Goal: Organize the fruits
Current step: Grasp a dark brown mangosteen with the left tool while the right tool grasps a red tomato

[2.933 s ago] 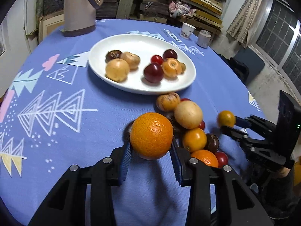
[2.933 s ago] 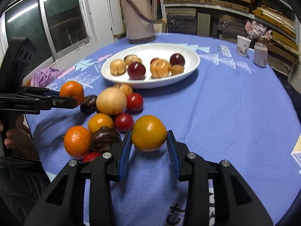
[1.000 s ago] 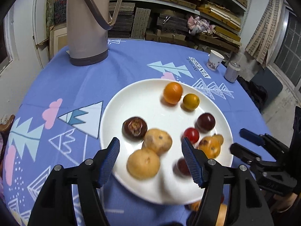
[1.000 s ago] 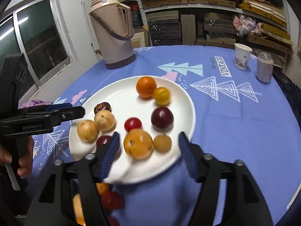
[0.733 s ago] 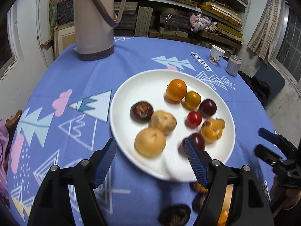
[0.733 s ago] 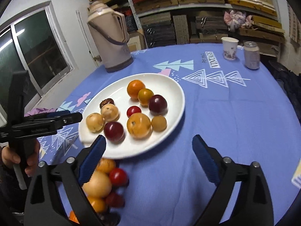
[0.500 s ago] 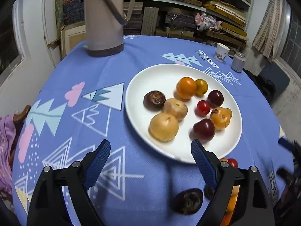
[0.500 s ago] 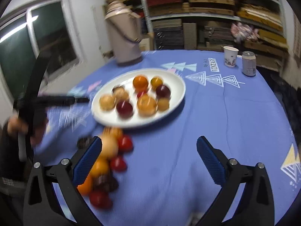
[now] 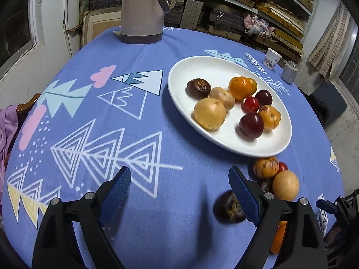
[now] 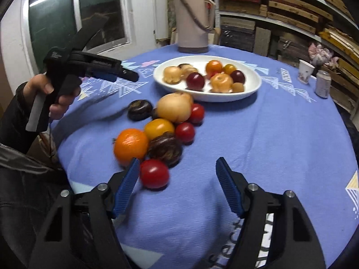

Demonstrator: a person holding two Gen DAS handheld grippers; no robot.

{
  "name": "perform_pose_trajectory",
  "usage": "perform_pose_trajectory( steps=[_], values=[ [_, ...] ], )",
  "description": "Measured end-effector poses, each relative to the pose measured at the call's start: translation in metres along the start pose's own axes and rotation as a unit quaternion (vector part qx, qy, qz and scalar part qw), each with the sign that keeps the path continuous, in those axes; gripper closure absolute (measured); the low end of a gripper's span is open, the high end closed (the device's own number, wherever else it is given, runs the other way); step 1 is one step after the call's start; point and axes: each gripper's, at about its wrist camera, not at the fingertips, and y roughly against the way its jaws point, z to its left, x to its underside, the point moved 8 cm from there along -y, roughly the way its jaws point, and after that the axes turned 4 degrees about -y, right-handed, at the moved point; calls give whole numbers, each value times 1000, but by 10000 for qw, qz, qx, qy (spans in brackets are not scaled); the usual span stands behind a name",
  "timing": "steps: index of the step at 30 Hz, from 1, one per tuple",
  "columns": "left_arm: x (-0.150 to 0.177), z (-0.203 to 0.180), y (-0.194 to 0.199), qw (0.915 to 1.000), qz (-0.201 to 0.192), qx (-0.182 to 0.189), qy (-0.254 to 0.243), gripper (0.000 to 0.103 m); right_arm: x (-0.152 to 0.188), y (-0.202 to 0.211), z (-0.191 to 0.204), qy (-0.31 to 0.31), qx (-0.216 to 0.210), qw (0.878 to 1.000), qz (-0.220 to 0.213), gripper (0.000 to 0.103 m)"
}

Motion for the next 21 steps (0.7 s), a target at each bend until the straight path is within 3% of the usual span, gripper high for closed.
perform_pose_trajectory(
  steps=[4, 9, 10, 12, 21],
  values=[
    [6, -1, 1, 10000, 53, 21, -16, 14, 5, -3, 11, 199, -76, 9997, 114, 36],
    [12, -7, -2, 9998, 129, 62, -108, 14, 12, -14, 20, 322, -128, 9990, 290, 47],
    [13, -8, -3, 9997, 161, 67, -146, 14, 12, -16, 21, 341, -128, 9989, 307, 51],
    [17, -12, -5, 9995, 215, 90, -208, 14, 14, -24, 24, 393, -122, 9983, 409, 71],
    [33, -35, -12, 9970, 396, 243, -613, 14, 10, -23, 9, 135, -15, 9993, 354, 71]
  ],
)
